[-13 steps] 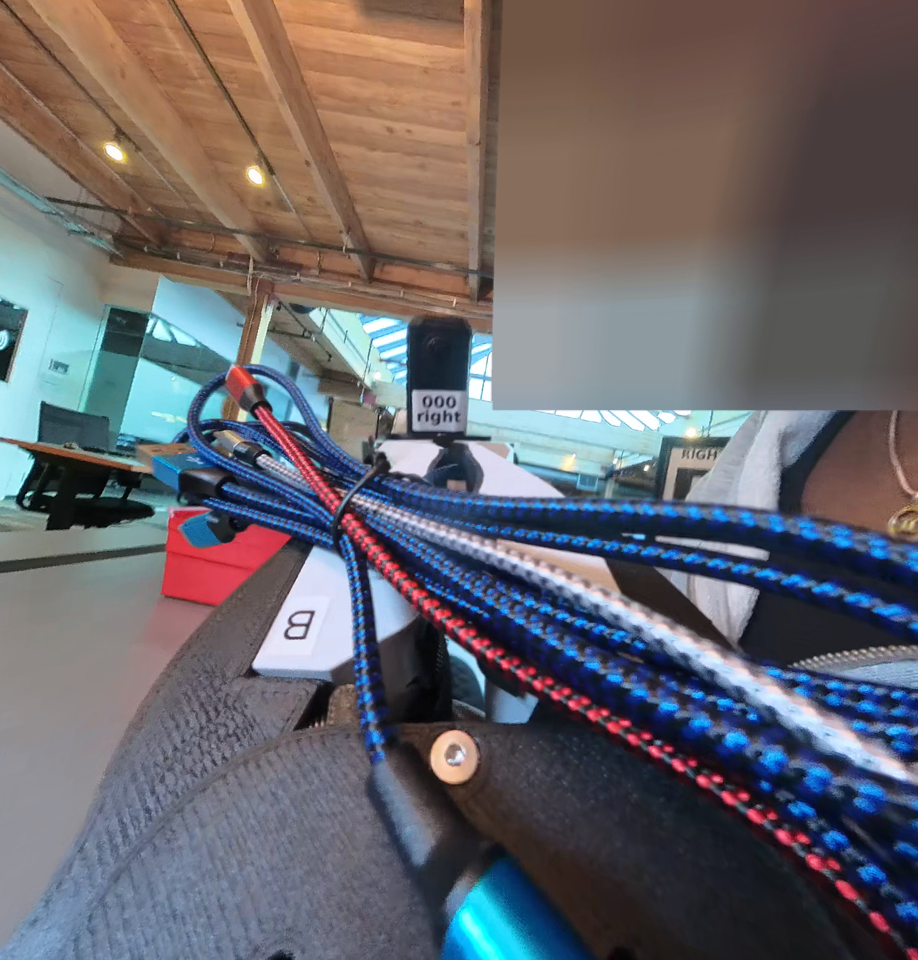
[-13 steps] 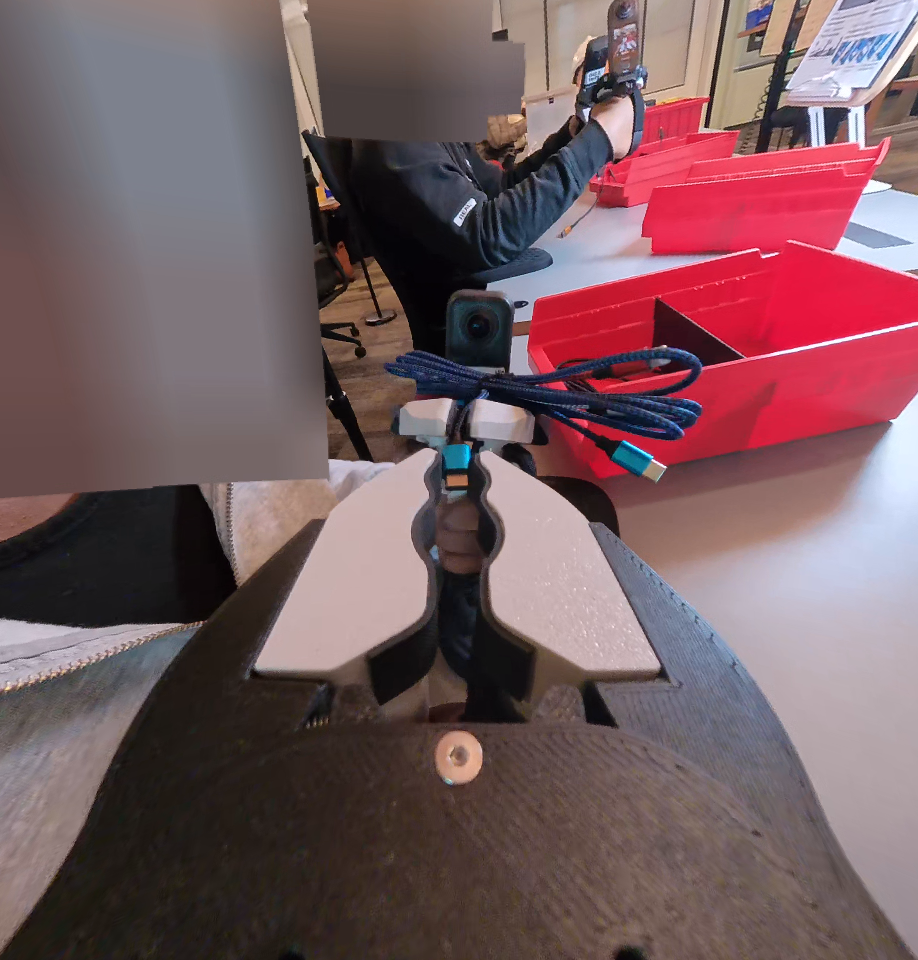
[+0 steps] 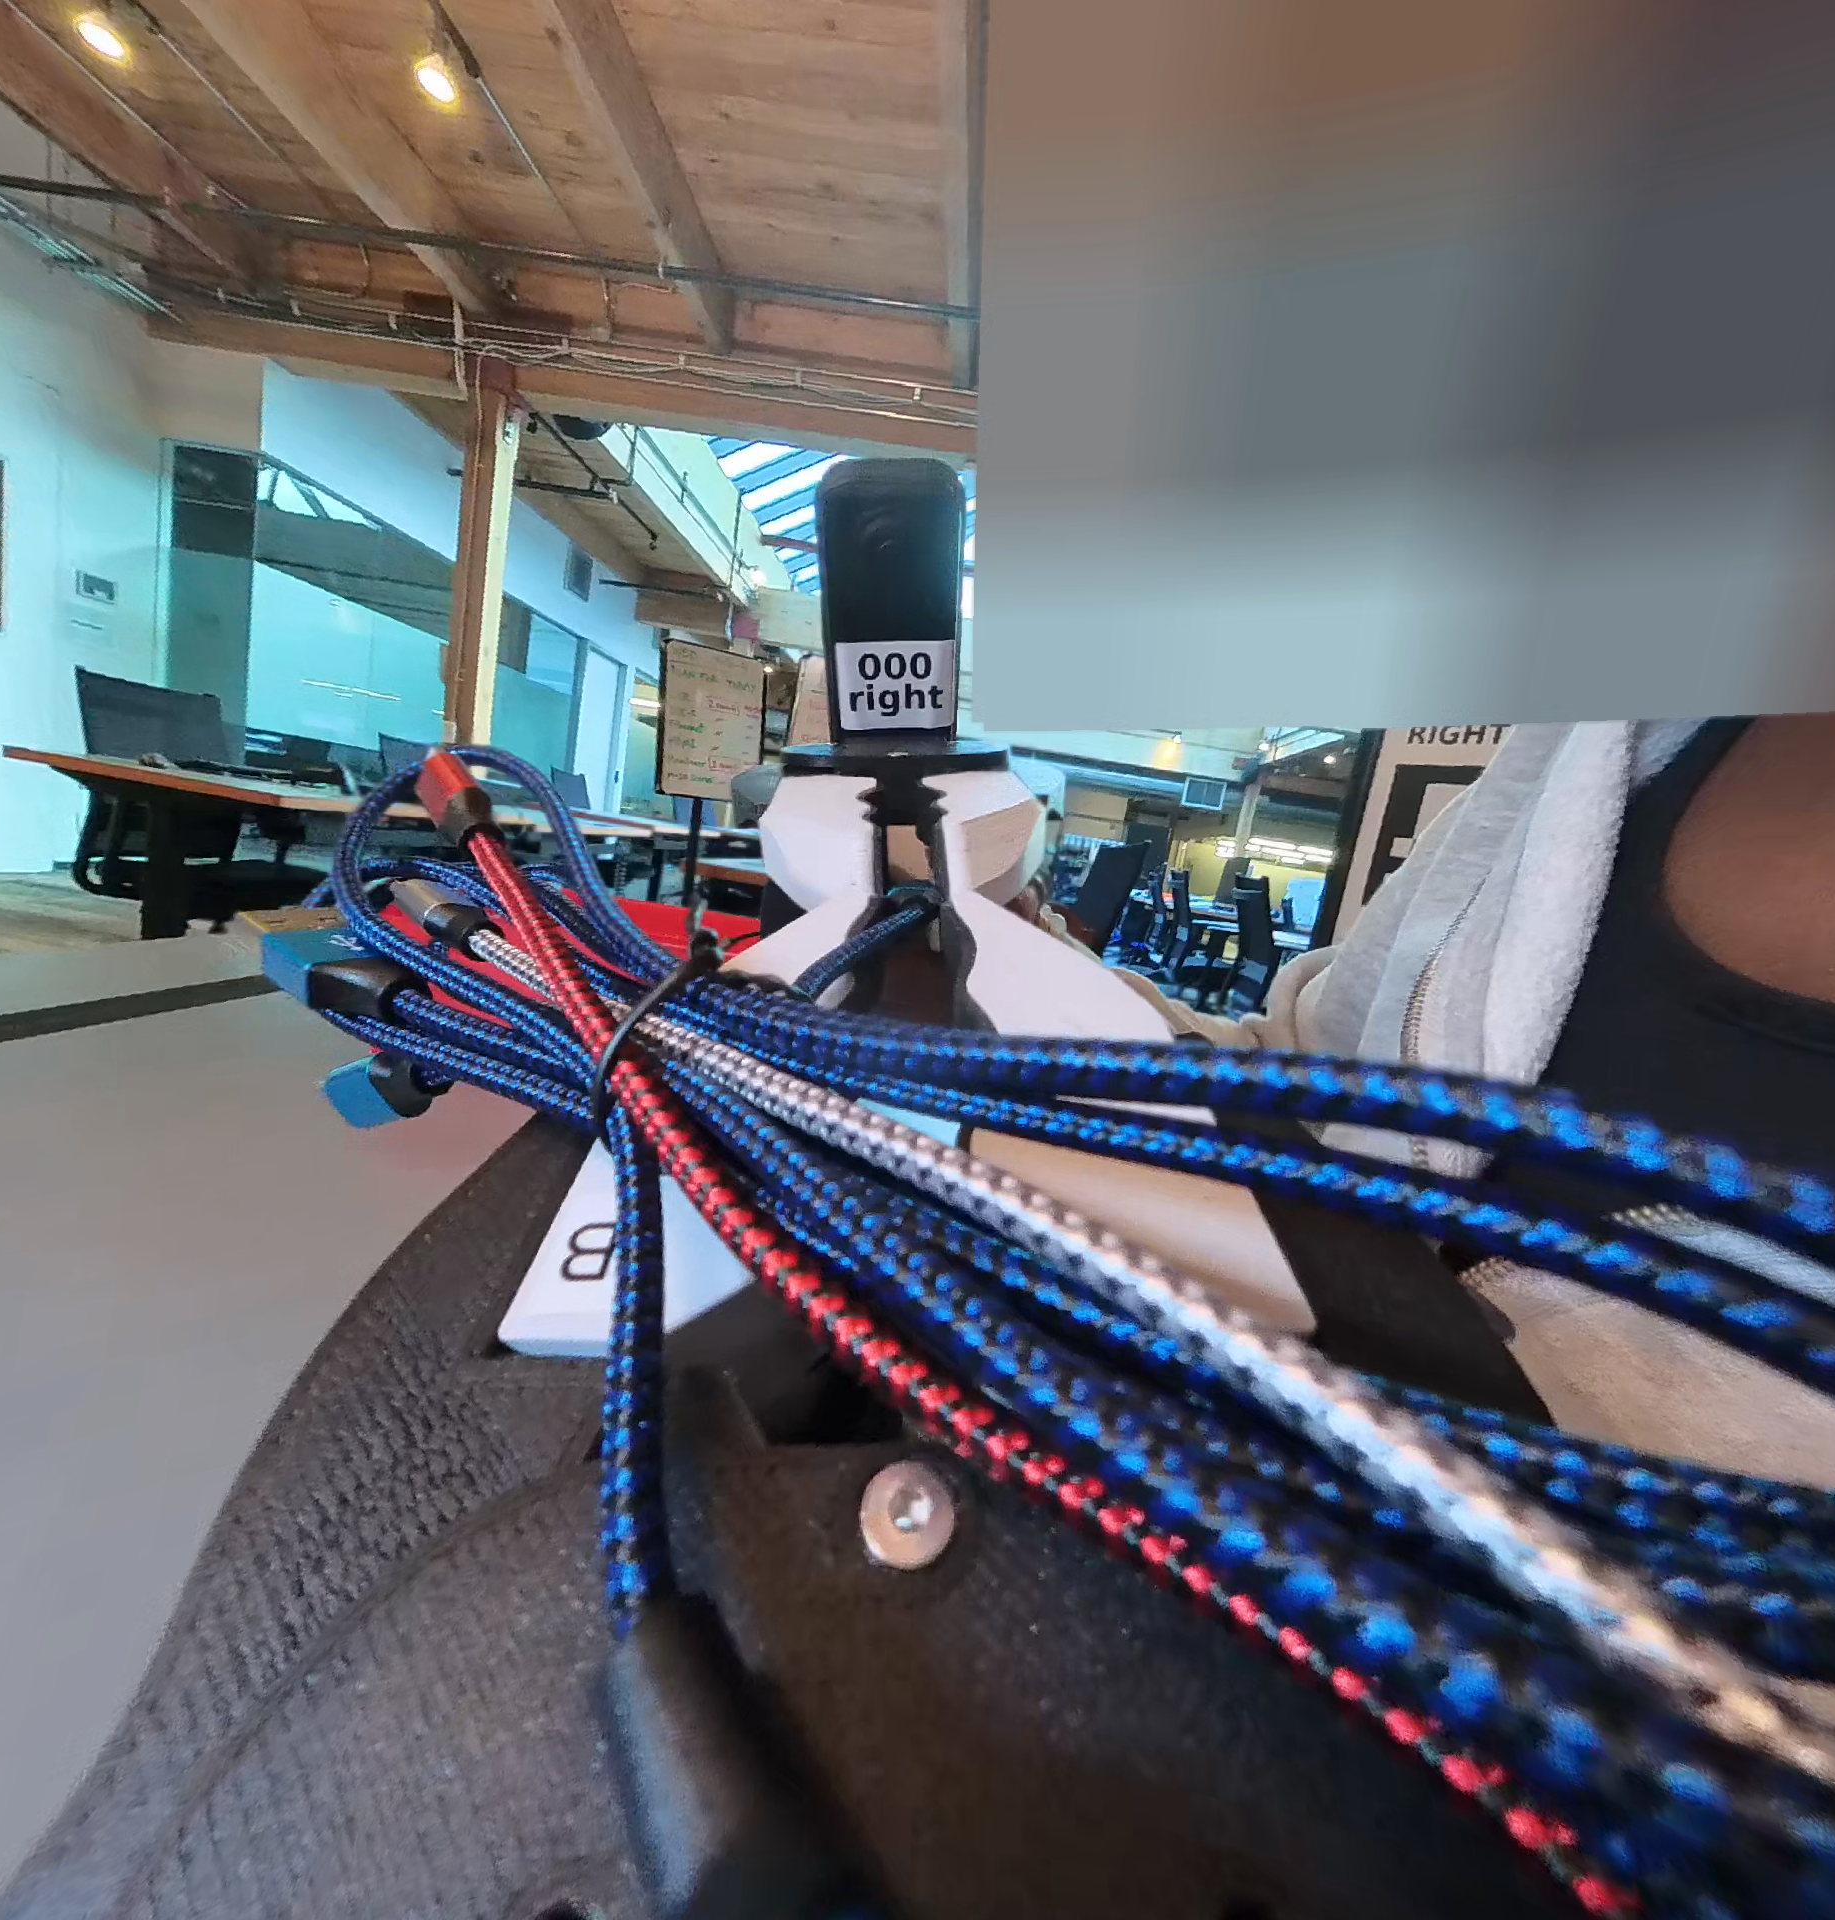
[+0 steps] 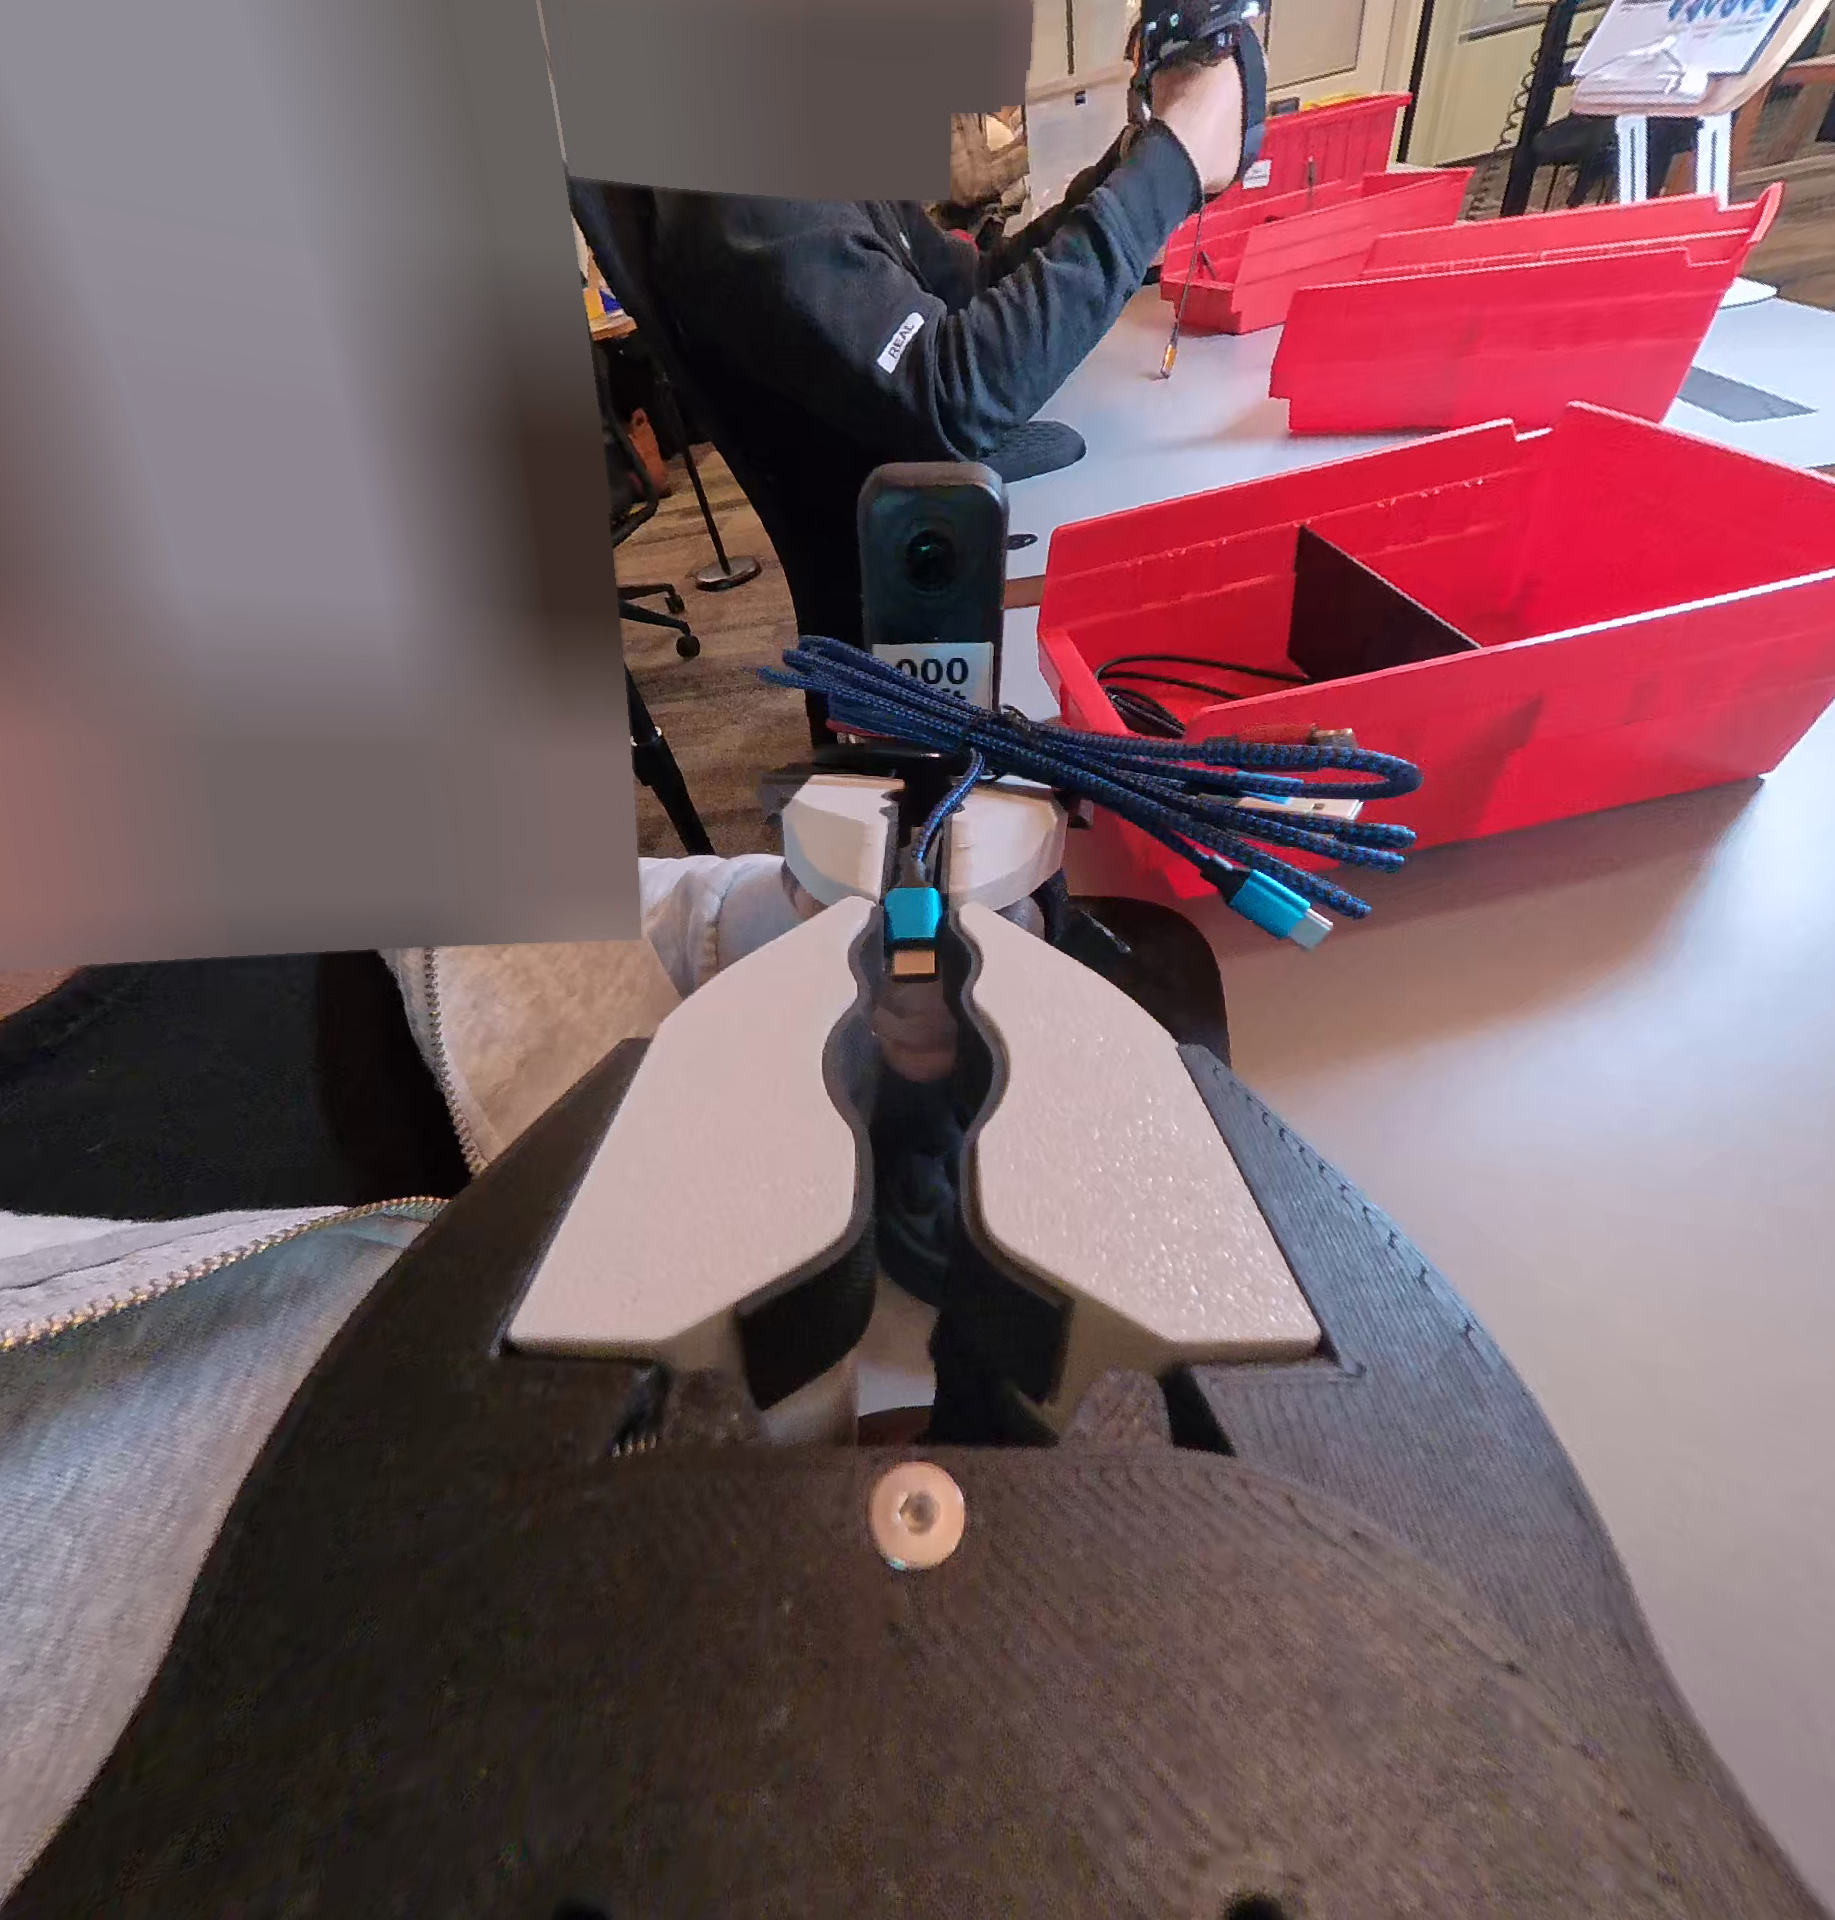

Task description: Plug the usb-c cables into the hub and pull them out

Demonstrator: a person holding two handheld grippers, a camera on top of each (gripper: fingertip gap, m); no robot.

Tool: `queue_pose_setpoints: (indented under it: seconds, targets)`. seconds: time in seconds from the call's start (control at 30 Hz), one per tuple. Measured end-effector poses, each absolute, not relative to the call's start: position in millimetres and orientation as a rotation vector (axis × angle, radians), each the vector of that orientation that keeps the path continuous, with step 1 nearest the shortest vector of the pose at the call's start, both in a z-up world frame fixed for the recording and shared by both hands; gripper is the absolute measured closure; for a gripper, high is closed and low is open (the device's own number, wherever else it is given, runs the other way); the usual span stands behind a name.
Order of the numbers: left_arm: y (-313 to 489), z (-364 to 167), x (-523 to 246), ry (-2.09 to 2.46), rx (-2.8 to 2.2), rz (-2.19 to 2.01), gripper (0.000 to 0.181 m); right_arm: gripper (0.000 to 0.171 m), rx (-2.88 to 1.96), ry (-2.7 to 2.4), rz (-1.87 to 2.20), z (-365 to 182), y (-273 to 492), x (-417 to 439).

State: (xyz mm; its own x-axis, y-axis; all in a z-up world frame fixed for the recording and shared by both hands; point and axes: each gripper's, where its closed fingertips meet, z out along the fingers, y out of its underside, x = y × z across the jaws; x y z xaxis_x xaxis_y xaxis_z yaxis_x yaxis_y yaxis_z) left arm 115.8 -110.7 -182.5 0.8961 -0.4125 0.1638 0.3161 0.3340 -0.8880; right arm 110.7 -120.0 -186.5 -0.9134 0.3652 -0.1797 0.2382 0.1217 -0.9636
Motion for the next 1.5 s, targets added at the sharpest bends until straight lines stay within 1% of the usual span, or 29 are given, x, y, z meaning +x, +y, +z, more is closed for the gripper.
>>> queue_pose_setpoints:
  seconds: [0.03,0.1,0.13,0.3,0.33,0.37,0.47,0.53,0.57,0.6,0.67,0.73,0.83,1.03,1.23,1.37,1.5]
  targets:
    - [-110.9,-182.3,115.7,0.095,-1.130,-0.488,0.169,0.162,-0.613,-2.272,1.926,-186.1,-120.2,110.7]
    - [-110.6,-182.5,115.4,0.094,-1.126,-0.485,0.172,0.161,-0.615,-2.268,1.942,-185.8,-119.7,110.7]
    - [-110.6,-182.6,115.1,0.092,-1.124,-0.481,0.170,0.161,-0.617,-2.259,1.955,-185.1,-118.9,110.5]
    - [-111.6,-182.5,111.4,0.075,-1.111,-0.477,0.169,0.157,-0.619,-2.207,2.012,-183.5,-113.4,111.2]
    - [-111.4,-182.6,111.8,0.073,-1.108,-0.483,0.166,0.157,-0.610,-2.209,2.002,-185.1,-113.7,111.4]
    - [-110.9,-182.8,112.6,0.074,-1.108,-0.491,0.171,0.161,-0.606,-2.198,1.990,-185.6,-113.5,110.2]
    - [-109.9,-183.7,112.9,0.077,-1.119,-0.480,0.171,0.162,-0.604,-2.205,1.986,-186.4,-112.5,110.4]
    - [-108.8,-186.1,113.9,0.087,-1.145,-0.462,0.169,0.162,-0.608,-2.231,1.969,-189.4,-111.7,111.3]
    - [-108.1,-187.4,115.4,0.099,-1.159,-0.459,0.161,0.162,-0.611,-2.245,1.956,-191.2,-111.6,111.8]
    - [-107.4,-188.8,117.5,0.110,-1.172,-0.460,0.164,0.162,-0.622,-2.259,1.936,-193.3,-111.5,111.3]
    - [-105.8,-190.3,119.3,0.120,-1.183,-0.449,0.162,0.162,-0.637,-2.277,1.926,-195.2,-112.7,111.4]
    - [-105.4,-191.0,116.3,0.105,-1.183,-0.439,0.169,0.162,-0.653,-2.284,1.927,-195.3,-113.5,111.3]
    - [-105.8,-193.0,115.6,0.110,-1.194,-0.430,0.170,0.162,-0.654,-2.311,1.898,-199.2,-114.6,111.4]
    - [-107.6,-189.5,111.9,0.087,-1.152,-0.437,0.170,0.162,-0.673,-2.264,1.963,-195.2,-116.2,108.0]
    - [-109.8,-187.0,107.3,0.056,-1.123,-0.450,0.170,0.152,-0.614,-2.170,1.990,-190.1,-113.5,106.9]
    - [-108.4,-187.1,109.0,0.057,-1.123,-0.458,0.170,0.161,-0.563,-2.141,1.933,-190.6,-114.4,105.3]
    - [-107.4,-189.6,110.6,0.068,-1.145,-0.455,0.170,0.162,-0.564,-2.171,1.914,-193.4,-113.3,106.8]
